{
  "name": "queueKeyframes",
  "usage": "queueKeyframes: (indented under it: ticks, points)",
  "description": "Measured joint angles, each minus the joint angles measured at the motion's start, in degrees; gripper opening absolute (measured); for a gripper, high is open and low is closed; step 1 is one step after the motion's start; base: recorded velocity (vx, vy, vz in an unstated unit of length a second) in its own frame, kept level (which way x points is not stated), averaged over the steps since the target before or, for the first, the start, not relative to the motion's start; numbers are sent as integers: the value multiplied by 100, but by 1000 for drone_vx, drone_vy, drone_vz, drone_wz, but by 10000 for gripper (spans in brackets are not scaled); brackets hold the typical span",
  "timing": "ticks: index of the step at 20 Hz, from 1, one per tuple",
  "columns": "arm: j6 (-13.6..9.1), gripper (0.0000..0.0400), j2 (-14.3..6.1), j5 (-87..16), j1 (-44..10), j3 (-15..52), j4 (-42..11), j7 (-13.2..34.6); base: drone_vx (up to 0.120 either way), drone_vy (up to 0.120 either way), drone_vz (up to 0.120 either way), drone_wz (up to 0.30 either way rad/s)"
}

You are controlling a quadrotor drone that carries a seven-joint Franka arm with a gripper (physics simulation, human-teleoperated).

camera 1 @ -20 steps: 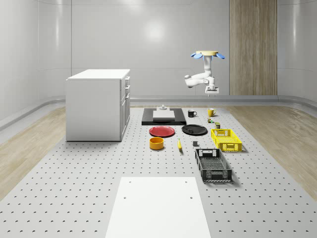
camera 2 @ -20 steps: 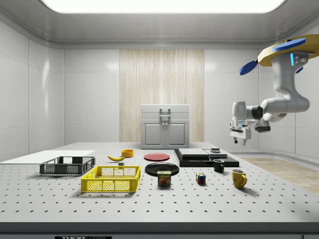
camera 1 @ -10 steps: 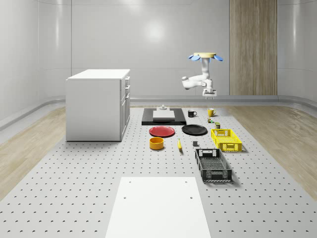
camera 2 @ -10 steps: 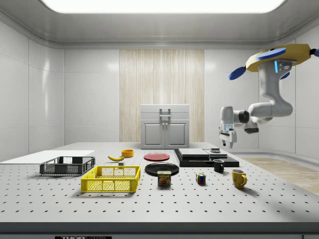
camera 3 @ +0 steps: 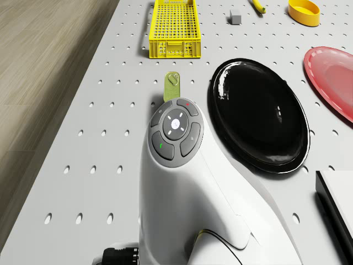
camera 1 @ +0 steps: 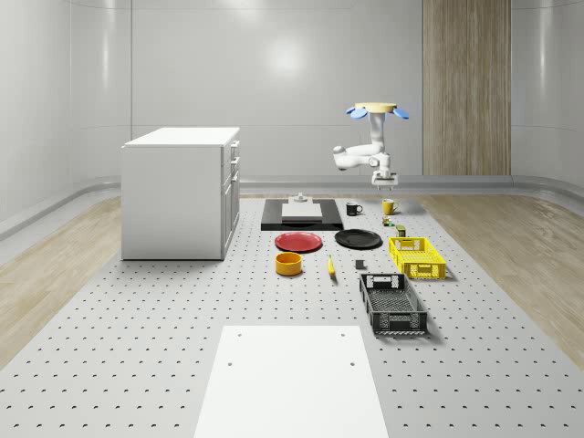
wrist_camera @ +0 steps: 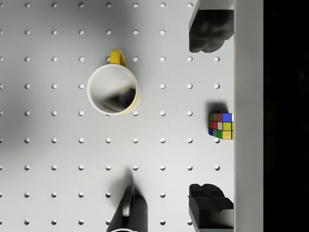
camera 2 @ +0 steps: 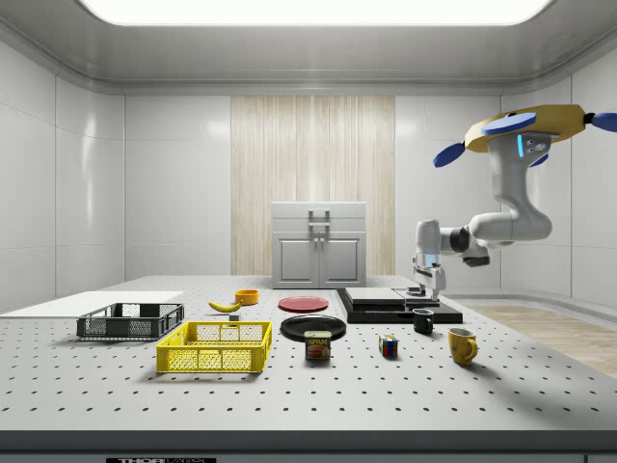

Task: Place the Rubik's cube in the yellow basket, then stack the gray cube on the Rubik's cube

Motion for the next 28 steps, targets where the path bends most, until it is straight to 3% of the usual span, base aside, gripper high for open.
queueKeyframes:
  ticks: [6, 10, 21, 28]
  points:
    - [103, 400, -111, 50, -28, 23, 6, 25, 120, 0, -120, 0]
    - [169, 400, -181, 81, -46, 37, 10, 41, 120, -110, -120, 0]
    - [334, 400, -359, 159, -89, 71, 19, 79, 120, 0, -120, 0]
    - [504, 400, -481, 26, -111, -97, 53, 82, 17, 0, 0, 0]
